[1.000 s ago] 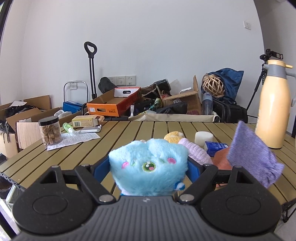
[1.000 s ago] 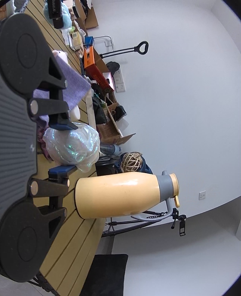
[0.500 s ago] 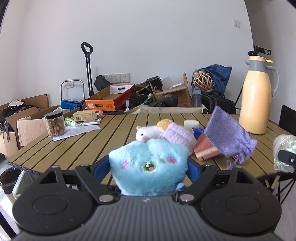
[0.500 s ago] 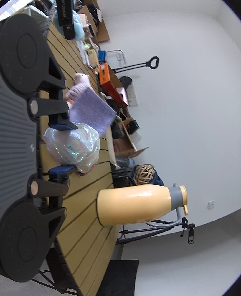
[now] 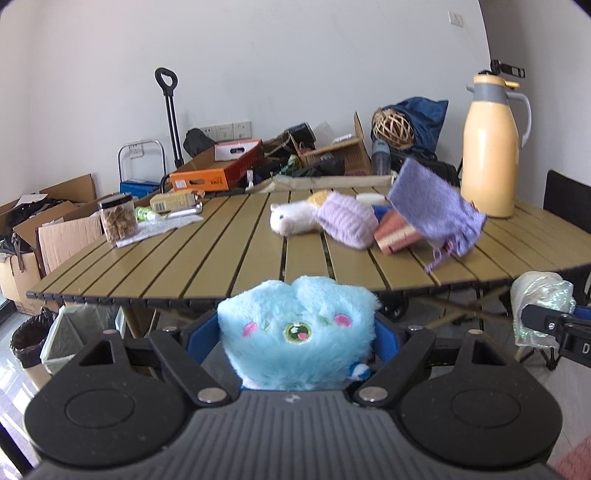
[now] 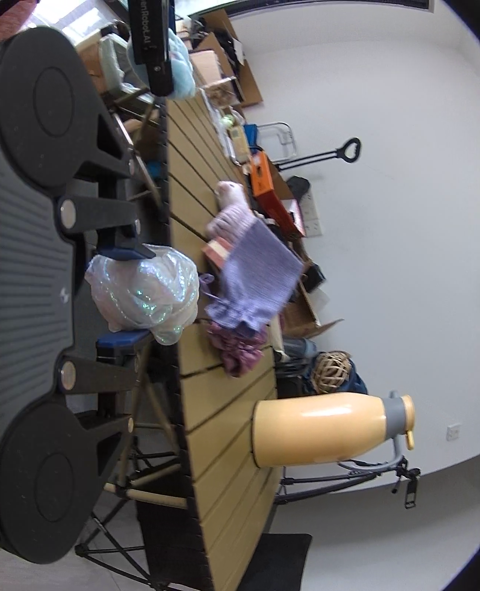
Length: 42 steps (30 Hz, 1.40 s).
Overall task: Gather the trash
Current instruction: 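Carry the blue plush and plastic bag with both tools over the black bin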
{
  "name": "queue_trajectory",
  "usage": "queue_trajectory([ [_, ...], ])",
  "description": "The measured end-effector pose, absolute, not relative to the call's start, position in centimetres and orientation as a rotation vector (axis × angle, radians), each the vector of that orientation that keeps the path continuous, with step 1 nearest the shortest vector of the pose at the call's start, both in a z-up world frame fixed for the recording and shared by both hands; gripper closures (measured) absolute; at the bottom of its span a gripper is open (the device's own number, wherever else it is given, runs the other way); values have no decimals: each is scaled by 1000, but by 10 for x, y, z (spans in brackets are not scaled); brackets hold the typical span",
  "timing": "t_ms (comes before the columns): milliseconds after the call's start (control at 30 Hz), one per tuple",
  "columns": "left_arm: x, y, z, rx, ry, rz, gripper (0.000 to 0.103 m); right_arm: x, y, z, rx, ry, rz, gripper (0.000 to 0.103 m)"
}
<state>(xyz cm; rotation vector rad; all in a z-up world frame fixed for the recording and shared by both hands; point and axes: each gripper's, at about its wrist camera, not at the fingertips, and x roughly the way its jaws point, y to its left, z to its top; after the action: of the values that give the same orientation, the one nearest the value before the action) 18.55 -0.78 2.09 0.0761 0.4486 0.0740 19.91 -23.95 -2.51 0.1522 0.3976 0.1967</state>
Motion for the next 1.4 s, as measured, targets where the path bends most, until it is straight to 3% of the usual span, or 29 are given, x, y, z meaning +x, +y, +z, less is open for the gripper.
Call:
queue_trajectory([
  [700, 167, 6, -42, 73, 651, 94, 18, 181, -212, -79, 98, 640, 260, 67],
  [1400, 201, 44, -76, -5, 773, 148, 18, 224, -177, -115, 38, 803, 270, 67],
])
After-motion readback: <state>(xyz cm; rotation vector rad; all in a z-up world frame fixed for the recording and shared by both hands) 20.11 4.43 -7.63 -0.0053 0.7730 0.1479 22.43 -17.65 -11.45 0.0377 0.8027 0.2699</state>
